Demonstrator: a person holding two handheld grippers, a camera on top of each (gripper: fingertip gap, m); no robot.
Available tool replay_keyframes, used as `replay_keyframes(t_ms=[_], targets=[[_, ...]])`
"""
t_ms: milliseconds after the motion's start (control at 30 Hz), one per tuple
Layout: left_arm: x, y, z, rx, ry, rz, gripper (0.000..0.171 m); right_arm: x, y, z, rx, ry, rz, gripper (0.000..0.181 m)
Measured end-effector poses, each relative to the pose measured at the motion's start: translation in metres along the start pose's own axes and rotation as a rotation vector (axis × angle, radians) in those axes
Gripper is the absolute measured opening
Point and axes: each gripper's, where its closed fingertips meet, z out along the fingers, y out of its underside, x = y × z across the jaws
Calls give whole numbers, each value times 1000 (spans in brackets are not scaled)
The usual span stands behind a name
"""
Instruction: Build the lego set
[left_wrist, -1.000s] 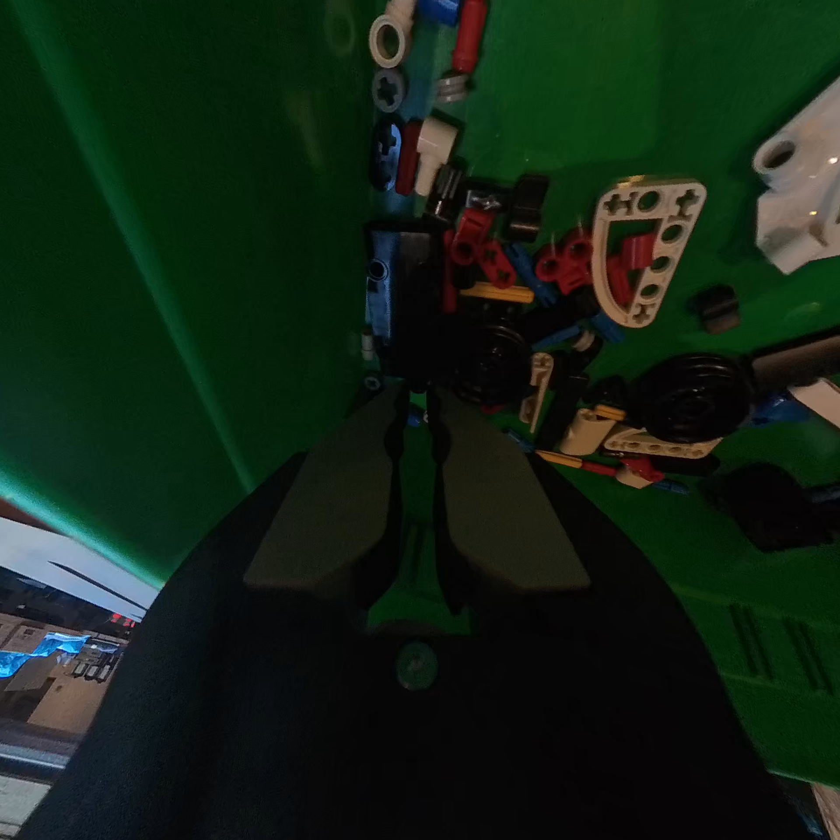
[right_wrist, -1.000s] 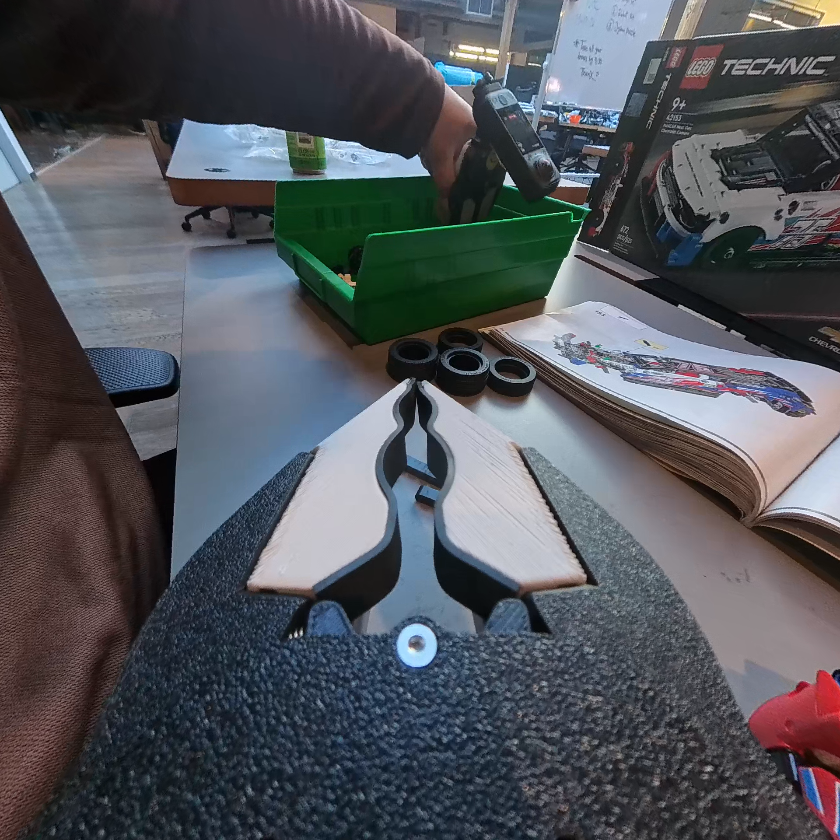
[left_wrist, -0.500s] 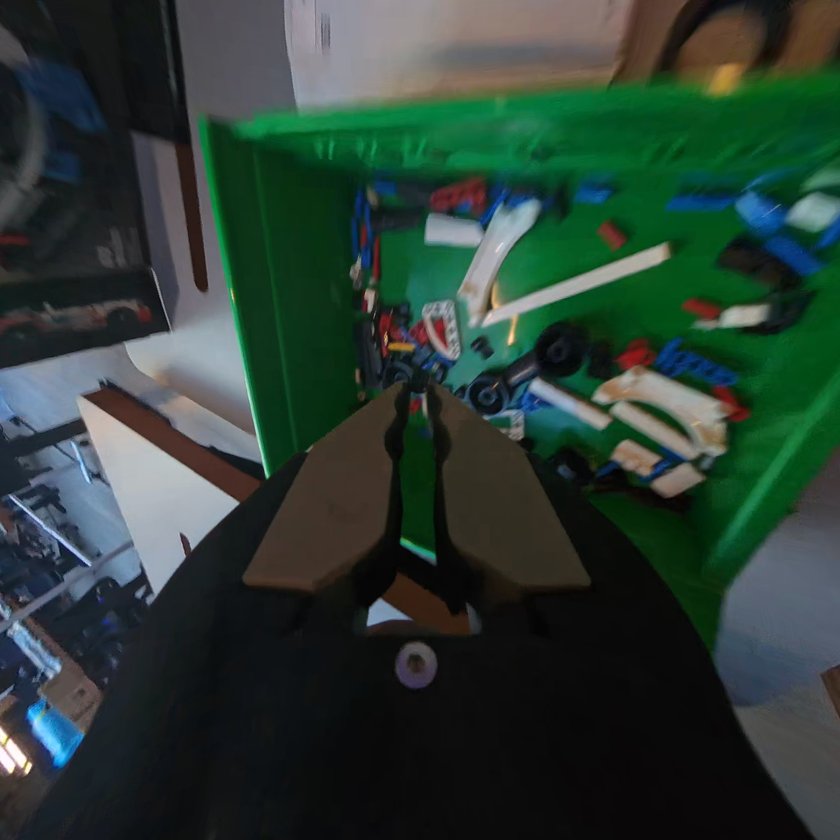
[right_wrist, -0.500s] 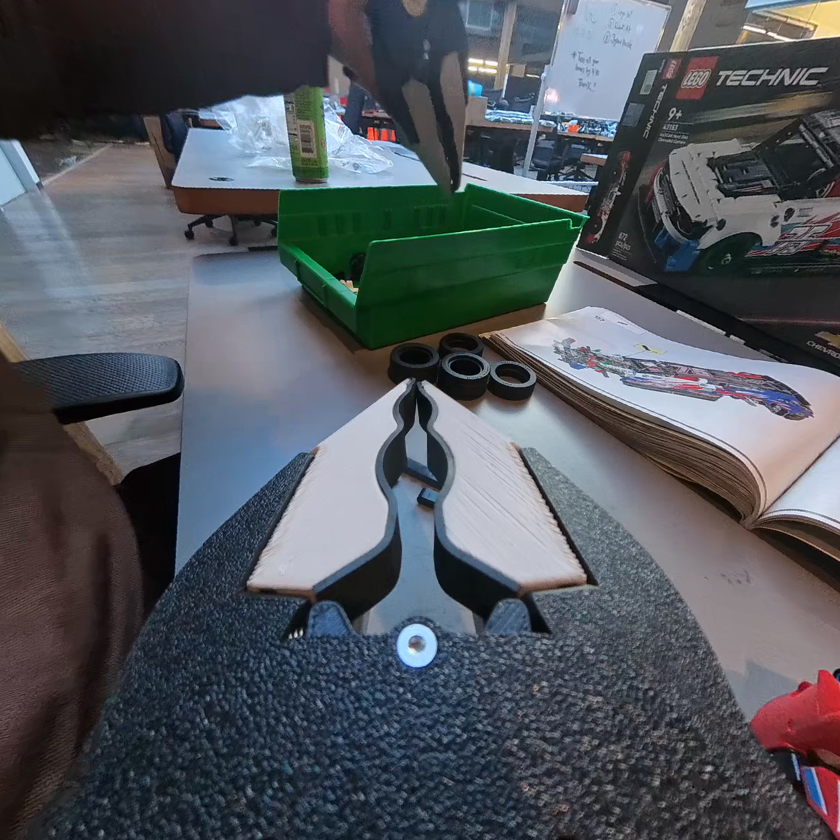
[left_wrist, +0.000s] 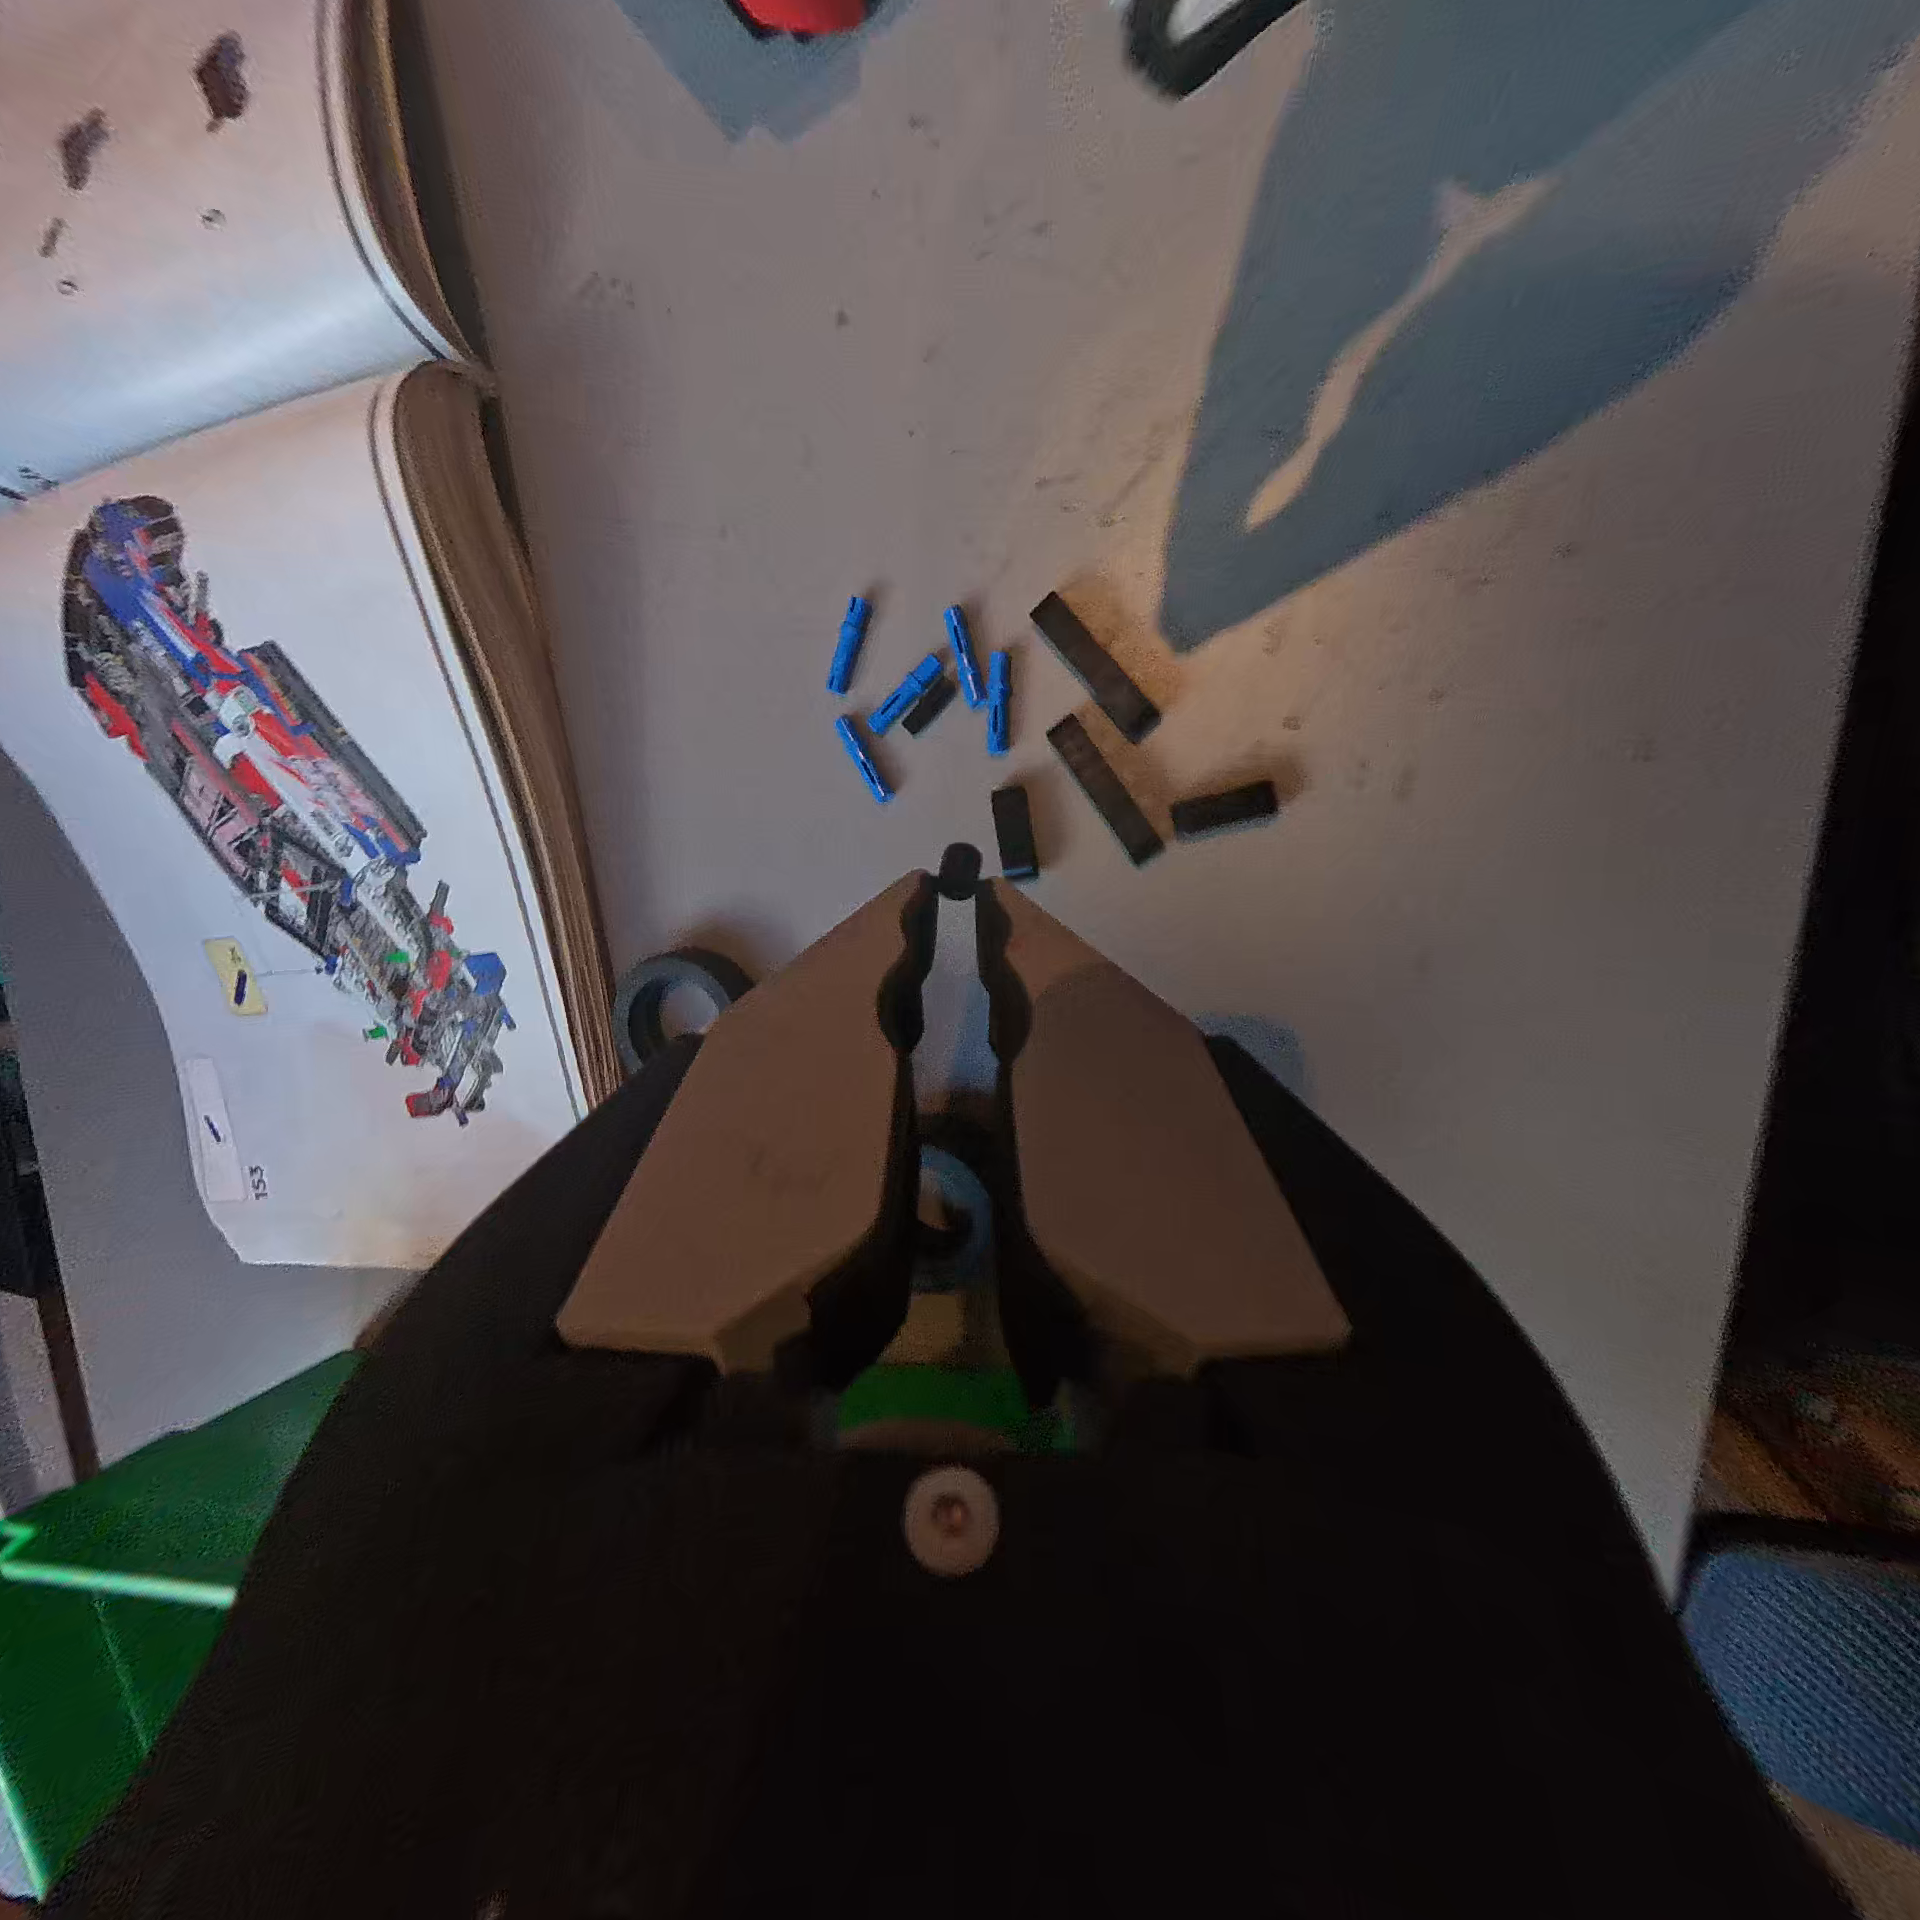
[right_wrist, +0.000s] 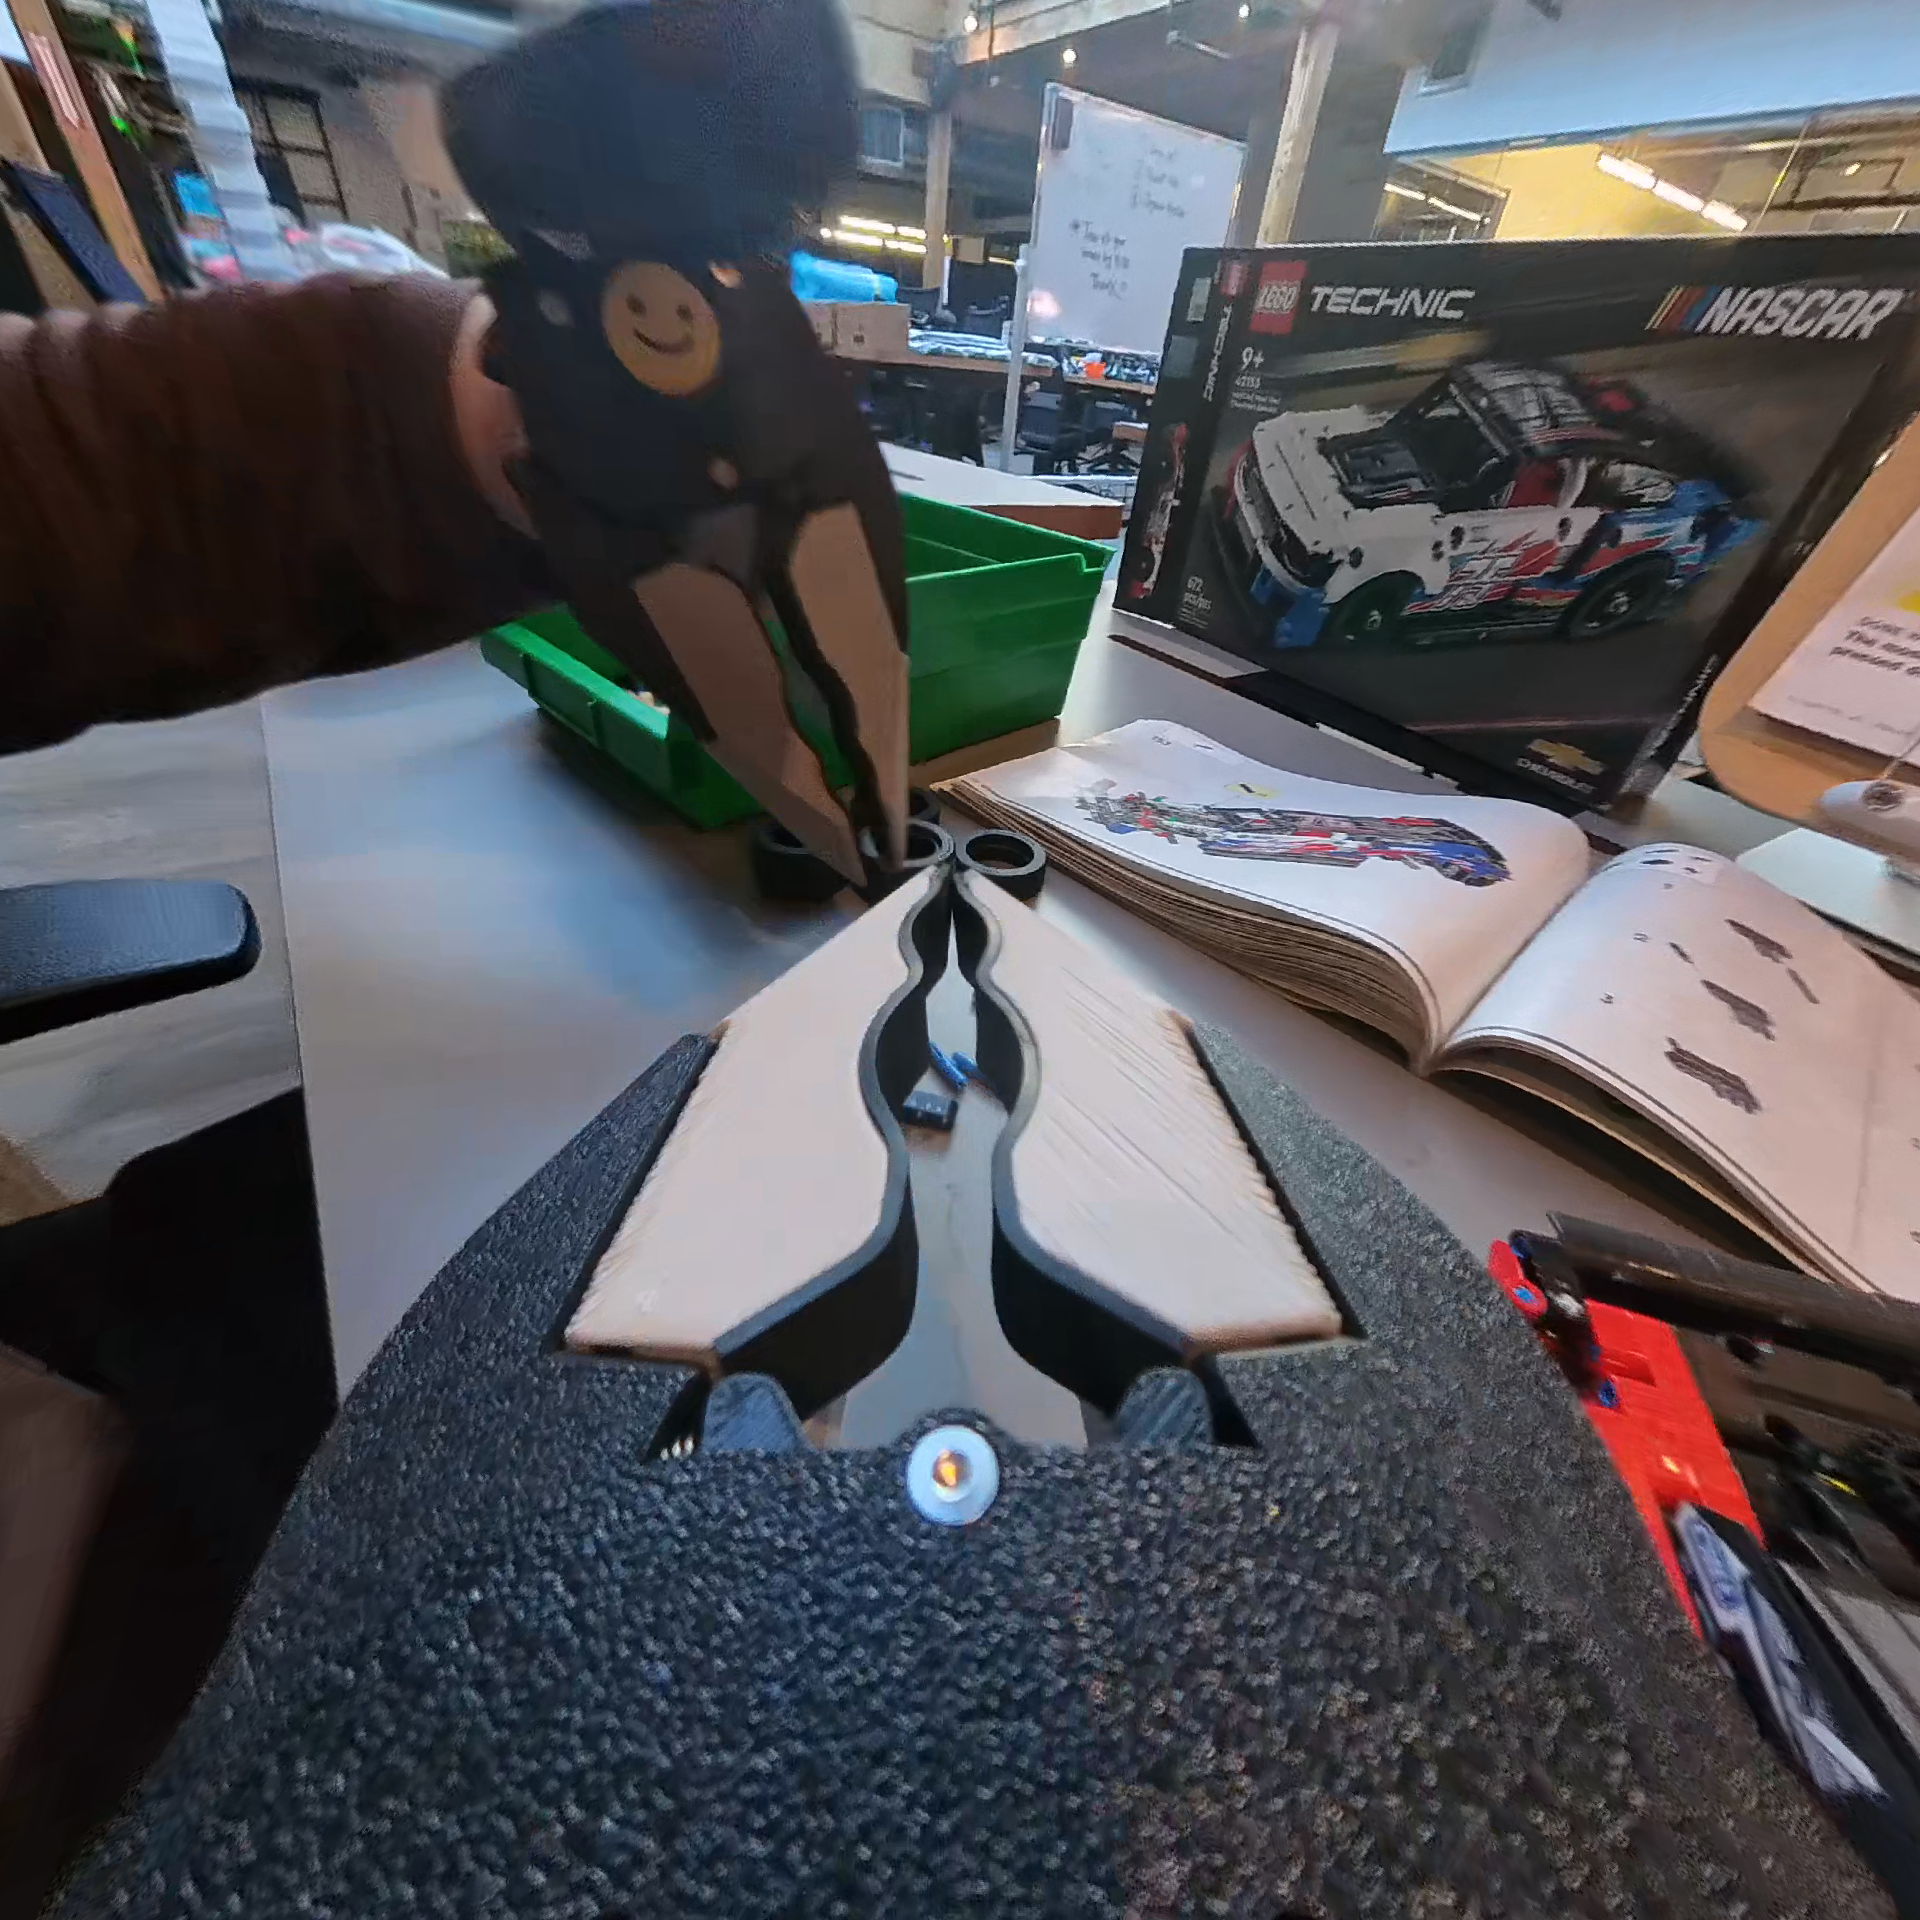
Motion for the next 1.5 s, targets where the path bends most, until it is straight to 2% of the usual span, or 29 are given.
replay_keyframes(t_ms=[67,167,267,333,600,700,800,867,967,1100,1200,1267,1333,1400,1500], targets=[[-8,2,19,-58,-8,6,5,-1,2,-5,-12,10,-34,0],[-9,9,41,-127,97,-40,5,1,5,-7,-23,23,-64,0],[-5,10,54,-160,183,-44,5,1,10,-5,-44,19,-72,0],[-4,13,60,-199,192,-32,7,0,12,-5,-50,15,-88,0],[-6,3,50,-96,198,-93,22,0,28,3,-129,3,-96,0],[-25,-10,34,32,23,-168,27,-3,29,5,-139,-5,-115,0],[-46,-41,5,338,-181,-345,28,-7,33,9,-162,-24,-121,0],[-45,-61,-16,560,-261,-480,27,-6,38,12,-197,-32,-103,0],[-25,-71,-31,723,-340,-519,34,-4,44,16,-238,-44,-70,2],[-4,-59,-26,776,-447,-453,36,-4,52,20,-292,-61,-53,9],[5,-50,-16,820,-426,-483,34,-8,59,24,-341,-92,-52,13],[2,-52,-24,889,-420,-491,37,-12,63,28,-368,-122,-44,15],[-3,-49,-25,905,-402,-526,37,-13,65,30,-379,-145,-22,18],[-6,-47,-25,914,-377,-554,43,-12,60,29,-354,-158,16,18],[-8,-46,-29,945,-387,-544,41,-9,48,28,-277,-188,90,18]])
